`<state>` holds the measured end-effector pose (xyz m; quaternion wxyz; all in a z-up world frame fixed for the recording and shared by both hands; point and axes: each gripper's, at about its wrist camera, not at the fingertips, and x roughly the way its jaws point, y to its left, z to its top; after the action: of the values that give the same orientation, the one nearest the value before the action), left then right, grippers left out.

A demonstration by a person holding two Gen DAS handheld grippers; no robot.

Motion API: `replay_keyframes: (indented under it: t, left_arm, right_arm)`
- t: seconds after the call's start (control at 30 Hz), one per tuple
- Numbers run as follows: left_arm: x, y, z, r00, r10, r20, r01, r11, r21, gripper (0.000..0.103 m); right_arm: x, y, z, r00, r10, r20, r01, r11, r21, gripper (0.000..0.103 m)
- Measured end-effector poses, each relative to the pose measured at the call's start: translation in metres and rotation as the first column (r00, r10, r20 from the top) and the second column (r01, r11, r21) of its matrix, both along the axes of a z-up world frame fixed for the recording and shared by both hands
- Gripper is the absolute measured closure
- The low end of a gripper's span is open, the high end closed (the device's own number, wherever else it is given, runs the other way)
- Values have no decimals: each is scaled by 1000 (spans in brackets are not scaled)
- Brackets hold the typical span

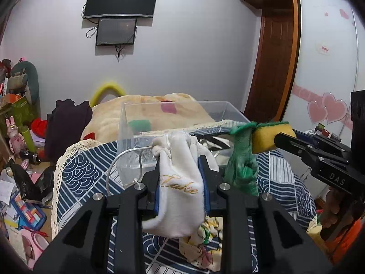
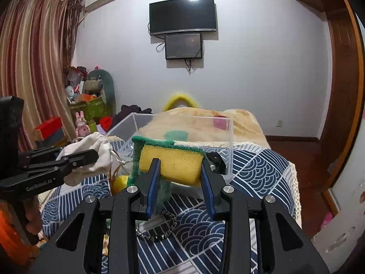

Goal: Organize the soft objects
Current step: 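Lower the sponge into the box with the right tool while the left releases the pouch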

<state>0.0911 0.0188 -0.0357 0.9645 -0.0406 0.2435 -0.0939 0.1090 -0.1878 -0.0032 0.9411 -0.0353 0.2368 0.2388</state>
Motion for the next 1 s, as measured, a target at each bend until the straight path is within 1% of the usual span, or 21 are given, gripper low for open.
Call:
replay_keyframes:
  t: [0.13, 0.33, 0.4, 0.53, 0.6, 0.7, 0.87, 1.0]
  left_arm:
    - [13, 0, -2, 1000, 9, -14, -9, 1000, 4, 75]
    - [33, 4, -8, 999, 23, -41, -24, 1000, -16, 75]
    - [38, 5, -10, 998, 21, -54, -22, 999, -25, 75]
    - [40, 4, -12, 999, 20, -47, -21, 1000, -22, 75]
    - [41, 4, -13, 999, 22, -44, -23, 1000, -19, 74]
    - [41, 4, -13, 999, 23, -44, -24, 999, -24, 74]
    - [42, 4, -15, 999, 28, -41, -29, 999, -31, 73]
    - [41, 3, -14, 999, 28, -42, -29, 999, -25, 72]
  right_arm:
    - [12, 3, -1, 1000, 9, -25, -8, 1000, 21, 72]
    - [24, 10, -4, 999, 2, -37, -1, 999, 35, 72]
    - [30, 14, -7, 998, 12, -58, -10, 999, 39, 72]
    - [38, 22, -17, 995, 28, -94, -25, 999, 33, 72]
    - [40, 20, -18, 995, 24, -99, -20, 999, 38, 72]
    - [44, 13, -11, 995, 19, -103, -11, 997, 71, 72]
    - [43, 9, 0, 997, 20, -76, -14, 996, 86, 72]
    - [47, 13, -4, 996, 19, -89, -12, 997, 78, 72]
